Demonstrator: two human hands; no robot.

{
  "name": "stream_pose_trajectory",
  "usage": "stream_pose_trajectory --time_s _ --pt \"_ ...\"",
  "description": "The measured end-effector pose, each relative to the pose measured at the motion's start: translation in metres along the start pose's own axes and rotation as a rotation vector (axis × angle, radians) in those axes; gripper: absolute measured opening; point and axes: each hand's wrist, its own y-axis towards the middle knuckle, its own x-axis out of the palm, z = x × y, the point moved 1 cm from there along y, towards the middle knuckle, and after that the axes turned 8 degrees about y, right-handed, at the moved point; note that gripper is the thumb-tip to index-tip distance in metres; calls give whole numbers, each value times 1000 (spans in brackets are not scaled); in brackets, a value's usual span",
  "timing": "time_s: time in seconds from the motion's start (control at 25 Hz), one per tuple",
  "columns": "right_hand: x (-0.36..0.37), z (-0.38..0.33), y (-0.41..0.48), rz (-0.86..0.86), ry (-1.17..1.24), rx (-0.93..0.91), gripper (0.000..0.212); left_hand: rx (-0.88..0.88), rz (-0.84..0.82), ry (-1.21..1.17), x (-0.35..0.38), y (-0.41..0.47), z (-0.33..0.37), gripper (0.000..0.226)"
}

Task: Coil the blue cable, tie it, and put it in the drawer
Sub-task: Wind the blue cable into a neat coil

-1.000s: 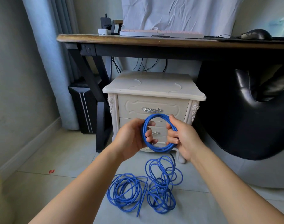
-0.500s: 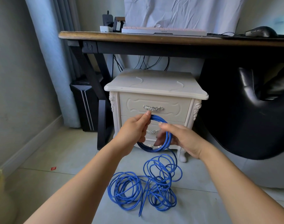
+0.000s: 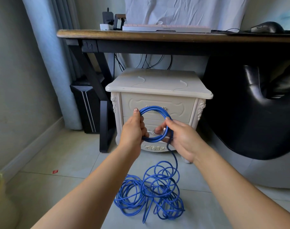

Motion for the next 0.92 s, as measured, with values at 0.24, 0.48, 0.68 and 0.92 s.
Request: stream_pose_trajectory --time_s 0.24,0.48,0.68,0.92 --pt "-7 -15 1 -53 170 51 29 -160 -375 -61 -16 -3 6 34" --pt "-5 -12 -7 -205 -311 150 23 -85 -539 455 -15 -11 12 34" --pt "-8 -19 -9 -227 -288 115 22 78 -452 497 -6 -16 12 35" --pt "-24 -13 -13 -203 -456 120 45 202 -322 442 -6 -18 20 37"
